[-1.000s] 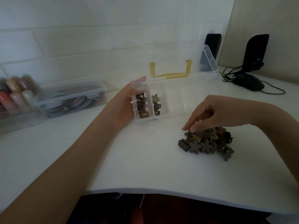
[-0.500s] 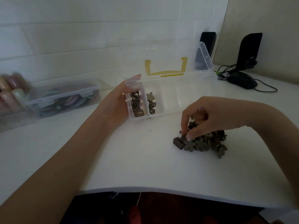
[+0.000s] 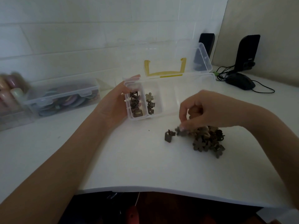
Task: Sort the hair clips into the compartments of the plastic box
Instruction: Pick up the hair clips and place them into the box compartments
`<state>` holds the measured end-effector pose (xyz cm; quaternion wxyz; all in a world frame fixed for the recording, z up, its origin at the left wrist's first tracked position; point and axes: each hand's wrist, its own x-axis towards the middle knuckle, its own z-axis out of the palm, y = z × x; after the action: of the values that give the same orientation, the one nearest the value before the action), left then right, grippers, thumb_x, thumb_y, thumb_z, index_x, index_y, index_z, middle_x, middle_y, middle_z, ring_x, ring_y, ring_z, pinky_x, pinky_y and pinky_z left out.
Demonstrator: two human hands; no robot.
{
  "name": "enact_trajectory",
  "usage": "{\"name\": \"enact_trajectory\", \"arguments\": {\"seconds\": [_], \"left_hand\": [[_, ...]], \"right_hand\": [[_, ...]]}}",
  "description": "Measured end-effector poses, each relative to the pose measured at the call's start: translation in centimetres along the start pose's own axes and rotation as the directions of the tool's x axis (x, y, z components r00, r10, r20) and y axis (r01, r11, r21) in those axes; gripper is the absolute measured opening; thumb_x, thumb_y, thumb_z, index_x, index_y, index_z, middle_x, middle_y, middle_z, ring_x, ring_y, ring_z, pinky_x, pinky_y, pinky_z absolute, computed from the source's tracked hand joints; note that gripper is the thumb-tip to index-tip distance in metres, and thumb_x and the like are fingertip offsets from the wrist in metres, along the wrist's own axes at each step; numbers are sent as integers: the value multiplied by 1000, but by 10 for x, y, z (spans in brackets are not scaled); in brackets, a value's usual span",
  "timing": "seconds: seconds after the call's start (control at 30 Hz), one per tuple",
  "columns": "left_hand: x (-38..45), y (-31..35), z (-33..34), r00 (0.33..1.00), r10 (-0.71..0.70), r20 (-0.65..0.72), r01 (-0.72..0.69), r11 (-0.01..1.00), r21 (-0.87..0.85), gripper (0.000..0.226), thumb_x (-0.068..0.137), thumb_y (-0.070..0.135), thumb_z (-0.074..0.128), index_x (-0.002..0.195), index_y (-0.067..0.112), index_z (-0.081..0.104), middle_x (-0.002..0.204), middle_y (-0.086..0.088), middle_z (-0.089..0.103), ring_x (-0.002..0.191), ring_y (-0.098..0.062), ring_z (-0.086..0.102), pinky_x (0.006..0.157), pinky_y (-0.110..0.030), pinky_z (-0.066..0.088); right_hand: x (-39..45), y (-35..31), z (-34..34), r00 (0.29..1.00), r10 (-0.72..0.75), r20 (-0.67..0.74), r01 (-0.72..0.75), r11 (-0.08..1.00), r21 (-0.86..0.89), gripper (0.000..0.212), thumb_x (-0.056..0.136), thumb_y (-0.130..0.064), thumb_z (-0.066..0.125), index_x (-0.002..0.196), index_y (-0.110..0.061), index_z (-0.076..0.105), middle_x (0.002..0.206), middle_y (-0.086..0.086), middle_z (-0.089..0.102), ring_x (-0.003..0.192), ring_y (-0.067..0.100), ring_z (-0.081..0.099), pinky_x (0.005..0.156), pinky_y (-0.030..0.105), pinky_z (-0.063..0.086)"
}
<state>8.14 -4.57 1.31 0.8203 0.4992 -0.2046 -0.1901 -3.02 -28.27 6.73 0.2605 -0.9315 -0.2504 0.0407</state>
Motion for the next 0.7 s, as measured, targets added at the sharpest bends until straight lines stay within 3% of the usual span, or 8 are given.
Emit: {"name": "enact_trajectory", "arguments": {"seconds": [0.1, 0.17, 0.23, 0.33, 0.4, 0.5, 0.6, 0.7], "left_hand": [[0, 0, 1, 1000, -1, 6, 1, 999, -32, 65, 46, 33, 87, 109, 26, 73, 110, -8, 58, 100, -28, 50, 73, -33, 48], [1, -1, 0, 1000, 2, 3, -2, 999, -38, 62, 48, 33, 87, 108, 25, 73, 107, -6, 63, 94, -25, 56, 72, -32, 50], [0, 0, 0, 1000, 1, -3, -1, 999, -33, 59, 48, 32, 87, 106, 25, 74, 106, -5, 67, 90, -23, 62, 70, -31, 52], [-5, 1, 8, 1000, 13, 1, -13, 1000, -13, 49, 51, 23, 81, 100, 23, 76, 101, -5, 71, 88, -22, 67, 69, -29, 54], [-11, 3, 17, 998, 19, 54, -19, 1000, 5, 25, 64, 20, 69, 87, 23, 78, 88, -1, 71, 79, -15, 67, 65, -24, 53], [-10, 3, 14, 1000, 1, 6, -1, 998, 59, 22, 71, 22, 63, 86, 25, 79, 90, 0, 69, 82, -15, 62, 70, -26, 49], [-7, 2, 9, 997, 9, -71, -4, 997, 71, 30, 61, 32, 69, 89, 24, 78, 94, -2, 66, 84, -17, 56, 72, -30, 42], [-5, 0, 6, 993, 29, -113, -21, 997, 70, 40, 60, 32, 71, 100, 25, 74, 98, -4, 64, 82, -19, 57, 71, -32, 44]], "right_hand": [[6, -2, -1, 940, -63, -336, 105, 989, 108, 29, 66, -47, 70, 69, -19, 66, 40, -5, 36, 39, 10, 25, 47, 7, 28], [16, -4, 2, 847, -85, -525, 132, 990, 52, 22, 72, -38, 73, 69, -18, 65, 40, -8, 35, 39, 9, 25, 52, 5, 30], [31, -8, 4, 782, -114, -613, 96, 993, -62, 19, 76, -38, 72, 70, -22, 63, 39, -9, 33, 39, 9, 26, 50, 15, 30], [55, -19, 6, 756, -219, -617, 42, 957, -288, 19, 82, -44, 65, 78, -25, 64, 45, -10, 37, 42, 4, 33, 50, 23, 30], [68, -23, 9, 806, -264, -530, -37, 871, -491, 23, 88, -46, 57, 88, -24, 65, 56, -9, 46, 53, 10, 44, 55, 25, 32], [83, -21, 21, 858, -333, -392, -41, 716, -697, 20, 93, -33, 53, 87, -16, 63, 63, 1, 55, 56, 22, 46, 50, 24, 25], [87, -22, 25, 833, -379, -402, -25, 701, -713, 15, 86, -25, 65, 76, -13, 63, 54, 4, 56, 45, 21, 45, 47, 22, 24], [88, -27, 26, 900, -193, -391, -144, 714, -685, 24, 96, -36, 45, 98, -20, 63, 76, 2, 57, 72, 26, 56, 60, 29, 31]]}}
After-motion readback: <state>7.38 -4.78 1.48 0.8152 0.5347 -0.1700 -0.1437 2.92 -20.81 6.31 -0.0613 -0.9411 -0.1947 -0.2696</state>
